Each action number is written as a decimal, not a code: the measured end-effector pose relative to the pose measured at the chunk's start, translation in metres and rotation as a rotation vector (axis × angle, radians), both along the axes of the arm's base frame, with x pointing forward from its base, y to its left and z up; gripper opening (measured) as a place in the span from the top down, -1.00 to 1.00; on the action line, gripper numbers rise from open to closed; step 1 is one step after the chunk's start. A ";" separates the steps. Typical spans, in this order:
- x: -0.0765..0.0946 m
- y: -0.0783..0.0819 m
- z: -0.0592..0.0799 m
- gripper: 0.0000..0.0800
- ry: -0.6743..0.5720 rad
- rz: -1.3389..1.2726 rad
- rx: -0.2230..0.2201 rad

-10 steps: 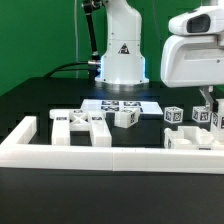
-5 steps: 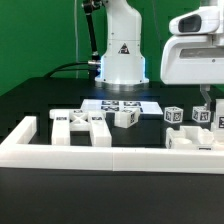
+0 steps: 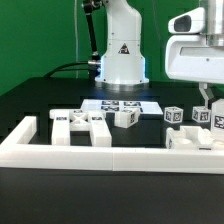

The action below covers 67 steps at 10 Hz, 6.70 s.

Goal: Assemble chair

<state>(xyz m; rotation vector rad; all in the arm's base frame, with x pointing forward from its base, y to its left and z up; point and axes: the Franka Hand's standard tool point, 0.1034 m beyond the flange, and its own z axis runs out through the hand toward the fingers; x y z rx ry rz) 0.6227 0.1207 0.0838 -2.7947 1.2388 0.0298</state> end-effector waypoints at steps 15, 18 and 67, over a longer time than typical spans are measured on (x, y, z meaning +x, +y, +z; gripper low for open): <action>0.004 0.008 -0.001 0.27 0.089 -1.025 0.116; 0.003 0.008 -0.001 -0.39 0.086 -0.908 0.106; 0.010 0.007 0.000 -0.62 -0.029 -0.341 0.114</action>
Offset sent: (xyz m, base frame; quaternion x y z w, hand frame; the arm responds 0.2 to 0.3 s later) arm 0.0000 0.0000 0.0000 0.0000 0.0000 0.1296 0.9916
